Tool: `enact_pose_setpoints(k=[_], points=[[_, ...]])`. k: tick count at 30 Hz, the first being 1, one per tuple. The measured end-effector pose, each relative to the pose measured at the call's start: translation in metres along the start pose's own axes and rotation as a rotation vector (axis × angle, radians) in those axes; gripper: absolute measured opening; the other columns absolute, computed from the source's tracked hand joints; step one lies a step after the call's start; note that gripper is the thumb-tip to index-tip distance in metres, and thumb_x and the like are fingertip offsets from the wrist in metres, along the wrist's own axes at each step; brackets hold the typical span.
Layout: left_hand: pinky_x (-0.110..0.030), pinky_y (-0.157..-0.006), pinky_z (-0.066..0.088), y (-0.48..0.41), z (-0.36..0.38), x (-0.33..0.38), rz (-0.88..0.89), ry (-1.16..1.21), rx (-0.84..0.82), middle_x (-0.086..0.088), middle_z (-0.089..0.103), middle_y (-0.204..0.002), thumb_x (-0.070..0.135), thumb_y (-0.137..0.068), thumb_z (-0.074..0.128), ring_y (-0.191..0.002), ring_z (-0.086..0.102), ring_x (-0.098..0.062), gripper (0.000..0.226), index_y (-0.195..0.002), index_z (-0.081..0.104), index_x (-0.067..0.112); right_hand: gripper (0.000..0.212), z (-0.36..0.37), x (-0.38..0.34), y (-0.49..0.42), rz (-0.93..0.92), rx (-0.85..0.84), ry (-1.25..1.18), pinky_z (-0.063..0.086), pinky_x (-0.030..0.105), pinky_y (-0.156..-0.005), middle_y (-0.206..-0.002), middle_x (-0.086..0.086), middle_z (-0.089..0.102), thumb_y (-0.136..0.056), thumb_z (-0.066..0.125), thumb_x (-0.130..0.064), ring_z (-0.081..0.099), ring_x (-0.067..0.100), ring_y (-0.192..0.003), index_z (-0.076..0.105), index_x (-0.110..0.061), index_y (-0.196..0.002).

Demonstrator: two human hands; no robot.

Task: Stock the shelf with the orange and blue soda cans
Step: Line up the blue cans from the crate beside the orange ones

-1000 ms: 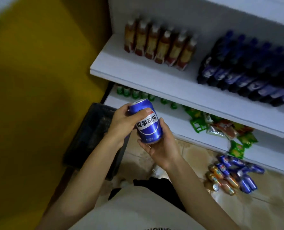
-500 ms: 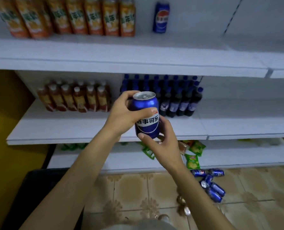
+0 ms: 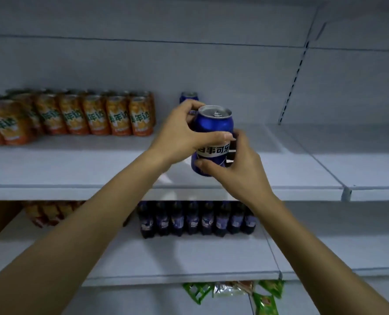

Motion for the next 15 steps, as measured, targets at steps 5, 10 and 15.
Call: enact_pose_setpoints(k=[5,10,15], points=[[-0.013,-0.075,0.051,-0.087,0.004,-0.021,0.111,-0.237,-0.059,0.012,0.063,-0.095,0.031,-0.064,0.085,-0.087,0.061,0.002,0.056,-0.109,0.054,0.021,0.077,0.006,0.022,-0.092,0.025,0.020,0.054,0.054,0.040,-0.081,-0.107,-0.005,0.058,-0.070,0.079,-0.025,0.062,0.019,-0.096,0.033,-0.017,-0.131],[0.001,-0.061,0.035,-0.171,-0.004,-0.055,0.155,-0.497,-0.175,0.022,0.054,-0.084,0.045,-0.068,0.080,-0.075,0.052,0.009,0.050,-0.106,0.054,0.025,0.072,0.016,0.053,-0.171,0.117,-0.001,0.109,0.050,0.030,-0.076,-0.103,-0.003,0.054,-0.070,0.081,-0.020,0.057,0.018,-0.091,0.037,-0.014,-0.127],[-0.024,-0.071,0.041,-0.234,-0.001,-0.076,0.165,-0.753,-0.274,0.004,0.060,-0.096,0.040,-0.069,0.079,-0.084,0.058,-0.015,0.054,-0.112,0.056,0.016,0.071,0.033,0.089,-0.223,0.145,-0.025,0.099,0.046,0.028,-0.078,-0.114,0.006,0.060,-0.071,0.081,-0.014,0.060,0.023,-0.102,0.037,-0.010,-0.127]])
Point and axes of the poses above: each hand's wrist, its own y-axis away from the middle knuckle, its own z-axis out of the palm, x = y × z, the point moved 1 cm from there along -y, towards the middle knuckle
